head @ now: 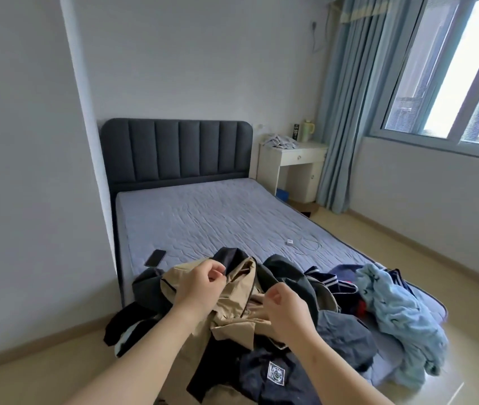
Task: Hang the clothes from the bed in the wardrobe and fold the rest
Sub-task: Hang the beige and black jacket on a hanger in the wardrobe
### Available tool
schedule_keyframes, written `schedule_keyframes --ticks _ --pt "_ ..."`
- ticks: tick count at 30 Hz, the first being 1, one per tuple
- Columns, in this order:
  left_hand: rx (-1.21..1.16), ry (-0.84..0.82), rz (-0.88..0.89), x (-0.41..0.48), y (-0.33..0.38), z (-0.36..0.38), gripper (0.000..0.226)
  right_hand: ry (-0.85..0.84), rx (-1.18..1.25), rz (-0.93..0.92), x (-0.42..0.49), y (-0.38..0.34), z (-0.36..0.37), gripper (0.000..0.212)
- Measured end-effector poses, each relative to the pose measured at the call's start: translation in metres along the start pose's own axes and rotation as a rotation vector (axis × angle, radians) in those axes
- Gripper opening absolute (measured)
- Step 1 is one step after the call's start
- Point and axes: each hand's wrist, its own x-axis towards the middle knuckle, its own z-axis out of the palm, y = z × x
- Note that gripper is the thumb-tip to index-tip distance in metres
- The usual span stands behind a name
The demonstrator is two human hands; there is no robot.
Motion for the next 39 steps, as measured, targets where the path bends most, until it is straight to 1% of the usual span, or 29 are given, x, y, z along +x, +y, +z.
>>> schedule_keyframes --ticks 4,9,17,22,26,29,31,34,36,37,38,39 --pt "0.024 -0.007 -0.015 0.018 0.011 0.037 0.010 -0.013 0.028 -0.003 0.027 0.028 -0.021 0.011" --pt "0.014 -0.053 -0.031 0.057 0.017 0.063 0.016 0.003 0.061 0.007 0.065 0.035 -0.034 0.012" --pt "0.039 -0.116 -0.015 0.127 0.020 0.099 0.010 0.053 0.051 0.031 0.131 0.043 -0.045 0.009" --pt "0.055 -0.144 -0.038 0.155 0.015 0.120 0.010 0.043 0.057 0.062 0.162 0.057 -0.046 0.010" --pt "0.079 -0.152 -0.093 0.177 0.002 0.155 0.008 -0.008 0.040 0.099 0.200 0.088 -0.048 0.010" --pt "0.108 -0.160 -0.186 0.182 -0.022 0.187 0.004 -0.077 0.013 0.114 0.225 0.125 -0.039 0.010" --pt "0.143 -0.150 -0.287 0.181 -0.041 0.210 0.006 -0.164 -0.008 0.138 0.241 0.151 -0.032 0.008" --pt "0.201 -0.145 -0.417 0.183 -0.065 0.249 0.010 -0.270 -0.039 0.165 0.270 0.187 -0.023 0.008" --pt "0.238 -0.187 -0.449 0.180 -0.079 0.270 0.015 -0.314 -0.057 0.195 0.281 0.206 -0.017 0.012" --pt "0.275 -0.245 -0.438 0.176 -0.088 0.281 0.025 -0.340 -0.059 0.219 0.286 0.216 -0.013 0.012" --pt "0.342 -0.343 -0.416 0.172 -0.099 0.295 0.041 -0.375 -0.074 0.244 0.290 0.229 -0.007 0.011" --pt "0.443 -0.474 -0.382 0.166 -0.111 0.307 0.061 -0.412 -0.094 0.267 0.291 0.241 -0.001 0.011"
